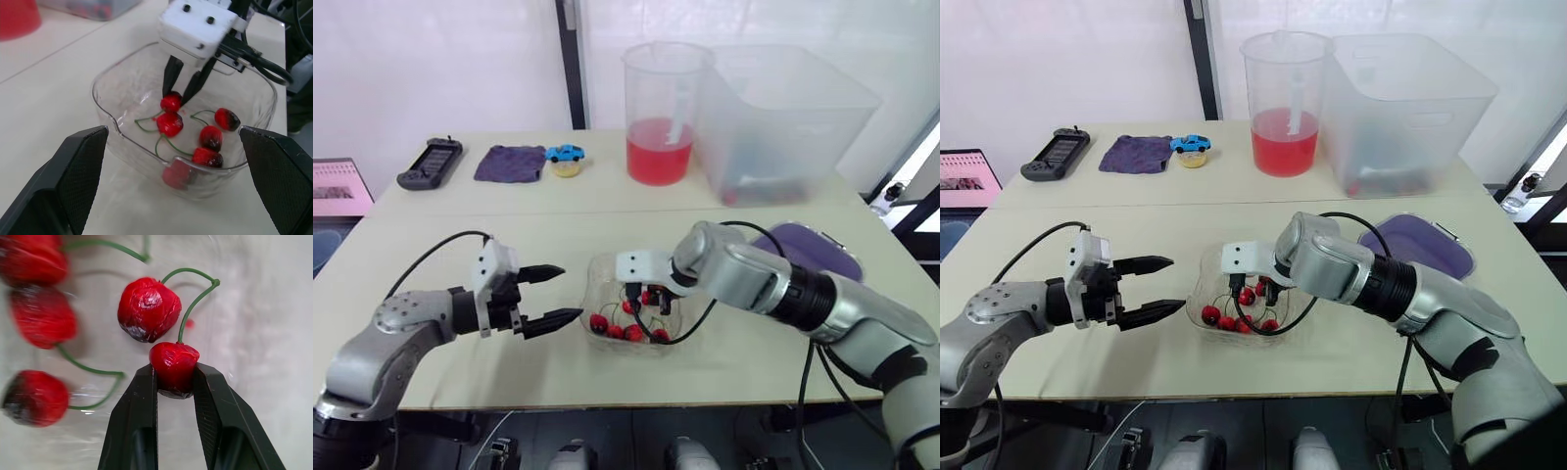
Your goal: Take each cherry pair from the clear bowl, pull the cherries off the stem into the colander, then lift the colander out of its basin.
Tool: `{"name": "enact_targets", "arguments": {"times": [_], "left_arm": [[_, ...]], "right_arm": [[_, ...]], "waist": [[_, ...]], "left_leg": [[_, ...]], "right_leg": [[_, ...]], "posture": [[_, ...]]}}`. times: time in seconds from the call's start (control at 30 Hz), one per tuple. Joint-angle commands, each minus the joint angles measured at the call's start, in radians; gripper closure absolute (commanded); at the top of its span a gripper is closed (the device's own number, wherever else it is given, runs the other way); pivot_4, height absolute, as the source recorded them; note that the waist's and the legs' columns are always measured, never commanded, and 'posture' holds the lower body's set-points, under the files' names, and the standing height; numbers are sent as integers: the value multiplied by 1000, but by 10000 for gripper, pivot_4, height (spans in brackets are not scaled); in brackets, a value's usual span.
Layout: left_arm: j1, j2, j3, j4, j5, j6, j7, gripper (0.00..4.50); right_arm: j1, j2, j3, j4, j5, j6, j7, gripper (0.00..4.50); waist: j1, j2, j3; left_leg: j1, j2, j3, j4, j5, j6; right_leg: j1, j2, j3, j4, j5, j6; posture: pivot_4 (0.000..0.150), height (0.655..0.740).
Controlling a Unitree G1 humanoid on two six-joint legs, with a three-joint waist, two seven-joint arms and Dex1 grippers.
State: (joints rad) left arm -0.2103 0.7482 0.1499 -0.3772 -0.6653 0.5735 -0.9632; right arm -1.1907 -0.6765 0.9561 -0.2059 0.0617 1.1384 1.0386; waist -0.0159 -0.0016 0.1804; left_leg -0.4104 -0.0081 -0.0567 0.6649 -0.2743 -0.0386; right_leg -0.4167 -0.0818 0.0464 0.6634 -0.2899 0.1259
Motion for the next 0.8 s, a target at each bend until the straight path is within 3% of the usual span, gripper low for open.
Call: {"name": "enact_targets", "arguments": {"times": [0.03, 0.2, 0.3, 0.47, 0.67, 0.8], "left_arm": [[-48, -20, 43, 14, -68, 49, 37, 0], [-166, -95, 91, 124, -110, 89, 154, 0], [-269, -136, 124, 196, -173, 145, 211, 0], [-448, -197, 137, 235, -261, 219, 287, 0], [-563, -235, 119, 275, -280, 229, 297, 0], [-609, -207, 35, 306, -185, 200, 242, 0]], "right_arm": [[-5, -63, -108, -95, 1, -50, 28, 38063], [53, -102, -343, -160, 3, -240, -12, 38063], [88, -57, -456, -157, -41, -372, -123, 38063], [161, -57, -441, -109, -340, -739, -395, 38063], [332, 5, -473, -54, -512, -929, -597, 38063], [364, 27, -497, -59, -584, -966, -612, 38063]], "waist": [[1, 0, 0], [-1, 0, 0], [-2, -1, 0], [1, -2, 0], [-3, -3, -1], [-7, -3, -1]], "left_leg": [[0, 0, 0, 0, 0, 0], [0, 0, 0, 0, 0, 0], [0, 0, 0, 0, 0, 0], [0, 0, 0, 0, 1, -1], [0, -1, 1, 0, 5, -9], [0, -1, 2, -2, 6, -10]], "right_leg": [[0, 0, 0, 0, 0, 0], [0, 0, 0, 0, 0, 0], [0, 0, 0, 0, 0, 0], [0, 0, 0, 0, 0, 0], [0, 0, 1, 0, 0, 0], [-1, 0, 1, 0, 0, 0]], "posture": [[1500, 7337], [1500, 7337], [1500, 7337], [1500, 7337], [1500, 7337], [1500, 7337]]}}
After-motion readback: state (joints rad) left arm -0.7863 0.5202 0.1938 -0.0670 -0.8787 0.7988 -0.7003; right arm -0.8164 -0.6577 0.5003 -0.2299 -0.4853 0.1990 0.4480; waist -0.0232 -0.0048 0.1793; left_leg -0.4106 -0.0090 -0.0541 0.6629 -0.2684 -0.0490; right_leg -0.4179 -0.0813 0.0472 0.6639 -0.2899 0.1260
